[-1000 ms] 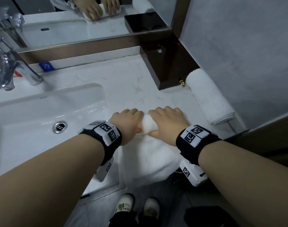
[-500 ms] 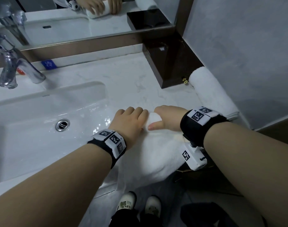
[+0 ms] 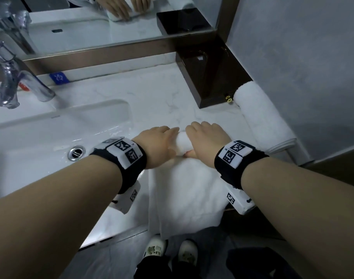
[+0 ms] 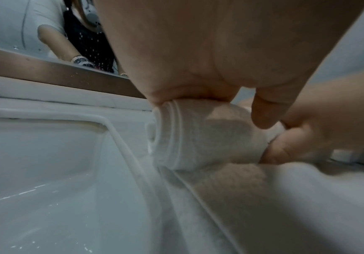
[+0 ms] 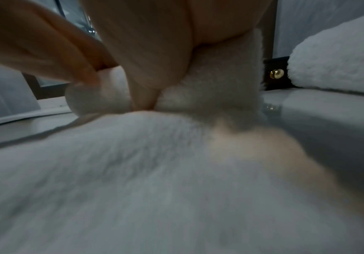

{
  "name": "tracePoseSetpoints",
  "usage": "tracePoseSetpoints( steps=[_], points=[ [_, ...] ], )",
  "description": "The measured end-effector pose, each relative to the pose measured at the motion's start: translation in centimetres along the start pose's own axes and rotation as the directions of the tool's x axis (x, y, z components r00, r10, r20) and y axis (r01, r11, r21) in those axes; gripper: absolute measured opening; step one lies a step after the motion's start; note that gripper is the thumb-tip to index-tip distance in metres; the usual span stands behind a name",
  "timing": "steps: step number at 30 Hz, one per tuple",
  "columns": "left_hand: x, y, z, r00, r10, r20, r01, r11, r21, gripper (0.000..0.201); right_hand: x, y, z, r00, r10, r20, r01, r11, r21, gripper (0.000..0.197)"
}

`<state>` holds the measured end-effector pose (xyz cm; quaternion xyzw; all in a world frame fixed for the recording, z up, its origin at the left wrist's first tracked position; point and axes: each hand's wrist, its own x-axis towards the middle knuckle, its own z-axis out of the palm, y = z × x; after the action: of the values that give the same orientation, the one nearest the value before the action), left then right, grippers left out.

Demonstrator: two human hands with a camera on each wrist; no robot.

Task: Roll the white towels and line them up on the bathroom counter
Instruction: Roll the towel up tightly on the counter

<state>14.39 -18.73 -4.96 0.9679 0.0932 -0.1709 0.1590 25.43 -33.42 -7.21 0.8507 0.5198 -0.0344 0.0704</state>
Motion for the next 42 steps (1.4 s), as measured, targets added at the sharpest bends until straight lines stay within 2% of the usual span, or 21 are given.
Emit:
tracePoseSetpoints(
  steps=[3, 6, 13, 16, 23, 27, 29, 31, 33, 36, 41, 42],
  points=[
    [0.8, -0.1, -0.7, 0.997, -0.048, 0.059, 0.052, 0.996, -0.072, 0.064, -0.1, -0.2, 0.2, 0.999, 0.015, -0.043, -0.016, 1.000, -0.027, 0.048],
    [1.1, 0.1, -1.2, 0.994, -0.069, 0.086, 0.075, 0.995, -0.059, 0.055, -0.4, -0.5, 0.2, 0.997, 0.036, -0.074, -0.039, 0.999, -0.038, 0.046],
    [1.5, 2.6, -0.5, 0.991, -0.128, 0.033, 0.115, 0.959, 0.259, 0.042, -1.1, -1.2, 0.7, 0.990, 0.111, -0.087, -0.115, 0.992, -0.050, 0.034],
    [1.2, 2.9, 0.1, 0.989, -0.147, 0.003, 0.137, 0.924, 0.356, 0.051, -1.4, -1.2, 0.7, 0.990, 0.105, -0.097, -0.107, 0.994, -0.015, 0.040],
    [0.3, 1.7, 2.0, 0.986, 0.004, -0.164, 0.059, 0.925, 0.376, 0.057, -2.1, -1.1, 0.9, 0.993, 0.098, -0.061, -0.091, 0.990, 0.109, 0.065],
    [0.1, 1.1, 2.0, 0.983, 0.050, -0.179, -0.004, 0.968, 0.252, 0.057, -1.8, -0.7, 0.8, 0.997, 0.073, -0.028, -0.071, 0.995, 0.073, 0.063],
    [-0.4, 0.5, 1.6, 0.980, 0.023, -0.197, -0.017, 0.999, 0.034, 0.063, -1.6, -0.6, 0.9, 0.998, 0.065, -0.009, -0.064, 0.996, 0.059, 0.060],
    [-1.5, -0.3, 1.2, 0.970, -0.092, -0.223, 0.044, 0.977, -0.210, 0.077, -1.3, -0.5, 1.0, 0.998, 0.063, -0.001, -0.063, 0.997, 0.055, 0.058],
    [-2.8, -1.0, 1.3, 0.929, -0.246, -0.275, 0.137, 0.923, -0.360, 0.080, -1.1, -0.5, 1.1, 0.998, 0.063, -0.006, -0.063, 0.997, 0.055, 0.055],
    [-4.4, -1.5, 2.1, 0.870, -0.404, -0.284, 0.237, 0.847, -0.476, 0.058, -1.1, -0.6, 1.1, 0.997, 0.075, -0.008, -0.074, 0.996, 0.050, 0.055],
    [-6.3, -1.7, 3.4, 0.819, -0.536, -0.206, 0.377, 0.772, -0.512, 0.026, -1.2, -0.9, 1.1, 0.994, 0.107, 0.003, -0.107, 0.993, 0.046, 0.055],
    [-6.5, -1.6, 3.6, 0.823, -0.543, -0.166, 0.396, 0.759, -0.517, 0.019, -1.2, -0.9, 1.0, 0.993, 0.114, 0.009, -0.114, 0.992, 0.049, 0.056]
  ],
)
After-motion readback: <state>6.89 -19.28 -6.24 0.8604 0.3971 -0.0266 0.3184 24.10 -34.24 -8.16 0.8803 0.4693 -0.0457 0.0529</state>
